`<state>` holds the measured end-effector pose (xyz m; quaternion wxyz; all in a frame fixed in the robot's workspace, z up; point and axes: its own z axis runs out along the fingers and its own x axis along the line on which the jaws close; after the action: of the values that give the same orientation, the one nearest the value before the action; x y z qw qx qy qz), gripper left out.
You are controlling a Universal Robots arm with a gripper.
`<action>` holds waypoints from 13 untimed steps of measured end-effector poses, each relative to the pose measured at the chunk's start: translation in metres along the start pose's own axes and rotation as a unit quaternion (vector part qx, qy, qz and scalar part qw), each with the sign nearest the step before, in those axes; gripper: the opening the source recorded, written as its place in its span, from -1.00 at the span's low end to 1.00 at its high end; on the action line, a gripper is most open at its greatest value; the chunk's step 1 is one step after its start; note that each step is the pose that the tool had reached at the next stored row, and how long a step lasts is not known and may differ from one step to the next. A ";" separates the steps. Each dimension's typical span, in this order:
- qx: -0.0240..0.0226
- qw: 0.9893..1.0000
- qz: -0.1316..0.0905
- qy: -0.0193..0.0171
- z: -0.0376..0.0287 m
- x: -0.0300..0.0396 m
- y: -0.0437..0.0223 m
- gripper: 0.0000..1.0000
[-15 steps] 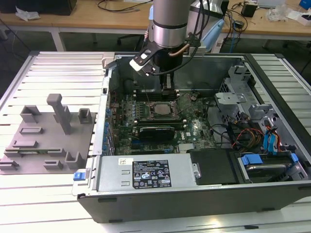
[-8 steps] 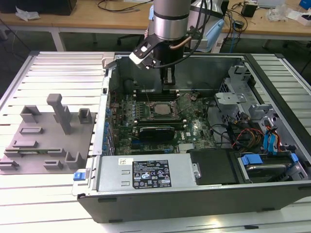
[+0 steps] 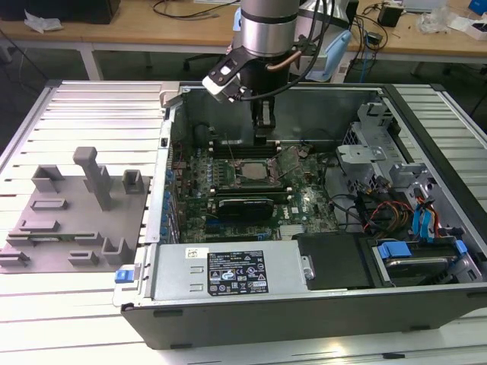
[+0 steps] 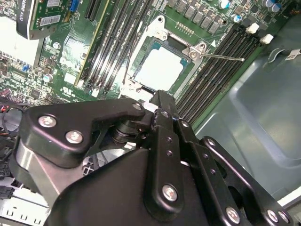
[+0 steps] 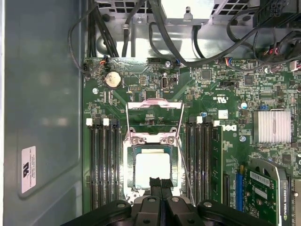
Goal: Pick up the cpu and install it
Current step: 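Close the cpu cover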
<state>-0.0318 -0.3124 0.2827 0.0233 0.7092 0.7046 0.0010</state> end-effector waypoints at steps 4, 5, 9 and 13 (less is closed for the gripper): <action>0.000 1.000 0.000 0.000 0.0001 0.0000 0.0038 -0.79; 0.000 1.000 0.000 0.000 0.0002 0.0001 0.0064 -0.79; 0.000 1.000 0.000 0.000 0.0005 0.0001 0.0148 -0.79; 0.000 1.000 0.000 0.000 0.0008 0.0002 0.0215 -0.79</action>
<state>-0.0103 -0.3124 0.2826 0.0233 0.7092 0.7047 0.0011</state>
